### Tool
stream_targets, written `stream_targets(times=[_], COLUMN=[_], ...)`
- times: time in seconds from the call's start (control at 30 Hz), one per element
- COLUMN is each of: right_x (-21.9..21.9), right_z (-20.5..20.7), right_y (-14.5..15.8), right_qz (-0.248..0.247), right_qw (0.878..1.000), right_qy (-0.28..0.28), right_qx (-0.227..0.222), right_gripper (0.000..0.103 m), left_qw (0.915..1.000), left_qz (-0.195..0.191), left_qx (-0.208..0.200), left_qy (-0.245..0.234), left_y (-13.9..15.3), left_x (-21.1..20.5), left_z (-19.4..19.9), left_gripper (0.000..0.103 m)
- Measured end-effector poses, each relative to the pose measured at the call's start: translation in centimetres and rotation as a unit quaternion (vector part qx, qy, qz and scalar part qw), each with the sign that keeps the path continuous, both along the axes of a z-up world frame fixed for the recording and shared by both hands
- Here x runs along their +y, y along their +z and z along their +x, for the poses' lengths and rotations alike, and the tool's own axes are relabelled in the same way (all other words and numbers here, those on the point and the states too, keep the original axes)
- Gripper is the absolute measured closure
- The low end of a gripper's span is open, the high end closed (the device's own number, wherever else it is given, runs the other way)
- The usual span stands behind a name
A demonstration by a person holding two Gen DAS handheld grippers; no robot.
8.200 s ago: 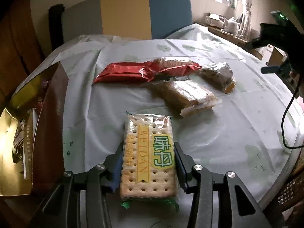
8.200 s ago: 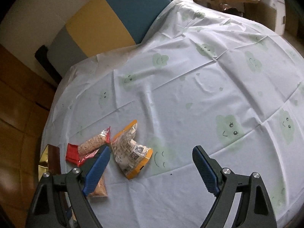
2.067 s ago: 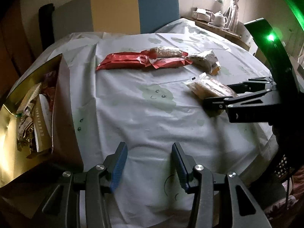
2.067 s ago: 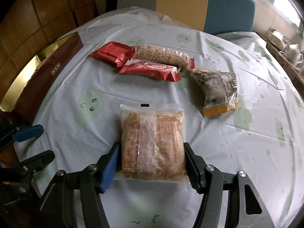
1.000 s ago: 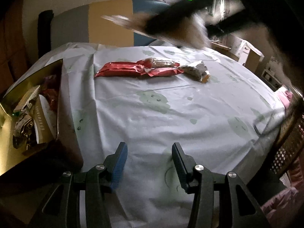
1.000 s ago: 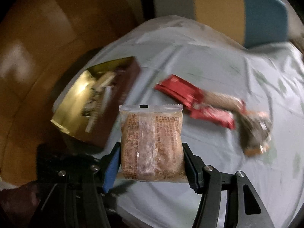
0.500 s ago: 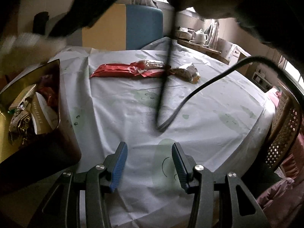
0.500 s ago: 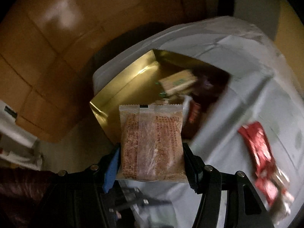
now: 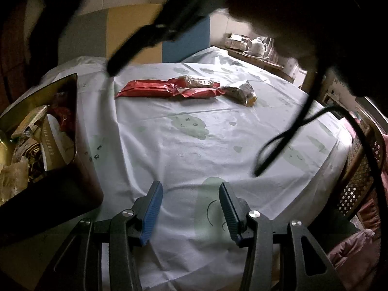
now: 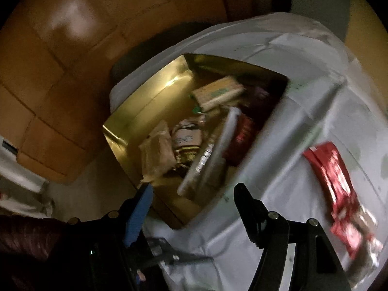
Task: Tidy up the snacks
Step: 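Carry the clear biscuit bag into the gold box and open the right gripper, then withdraw the right gripper from the gold box toward the remaining packets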
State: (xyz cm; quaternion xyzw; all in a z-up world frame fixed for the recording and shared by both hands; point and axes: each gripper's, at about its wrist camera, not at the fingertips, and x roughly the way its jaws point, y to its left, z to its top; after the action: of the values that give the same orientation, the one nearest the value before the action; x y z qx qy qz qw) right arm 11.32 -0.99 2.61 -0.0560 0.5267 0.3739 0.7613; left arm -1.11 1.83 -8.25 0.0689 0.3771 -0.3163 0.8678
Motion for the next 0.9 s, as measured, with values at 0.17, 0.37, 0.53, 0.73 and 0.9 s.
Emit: stream_targets(times=[0.17,0.37,0.53,0.73,0.9], right_x=[-4.4,-9.7,-13.5,-17.0,-18.8], right_z=[-1.2,-2.5,-3.5,-4.4,-4.6], right_y=[0.4,-0.8,-2.1,-3.8,-5.1], right_qz=[0.006,0.001,-0.019,-0.082,-0.166], right_qw=[0.999,0.995,0.989,0.981,0.968], right_qy=[-0.041,-0.100,-0.146,-0.177,-0.182], right_qx=[-0.002,0.008,0.010,0.000,-0.037], right_gripper=[0.033,0.033,0.031,0.030,0.027], left_qw=[1.0000,0.9997,0.9992,0.9987,0.9981], left_qz=[0.008,0.022,0.037,0.047,0.057], left_qx=[0.001,0.003,0.004,0.010,0.013], left_qy=[0.003,0.008,0.012,0.016,0.017], left_y=[0.1,0.1,0.1,0.1,0.1], left_x=[-0.3,-0.8,-1.2,-1.5,-1.7], left_z=[0.0,0.2,0.3,0.5,0.7], left_gripper=[0.054,0.054,0.054,0.054,0.053])
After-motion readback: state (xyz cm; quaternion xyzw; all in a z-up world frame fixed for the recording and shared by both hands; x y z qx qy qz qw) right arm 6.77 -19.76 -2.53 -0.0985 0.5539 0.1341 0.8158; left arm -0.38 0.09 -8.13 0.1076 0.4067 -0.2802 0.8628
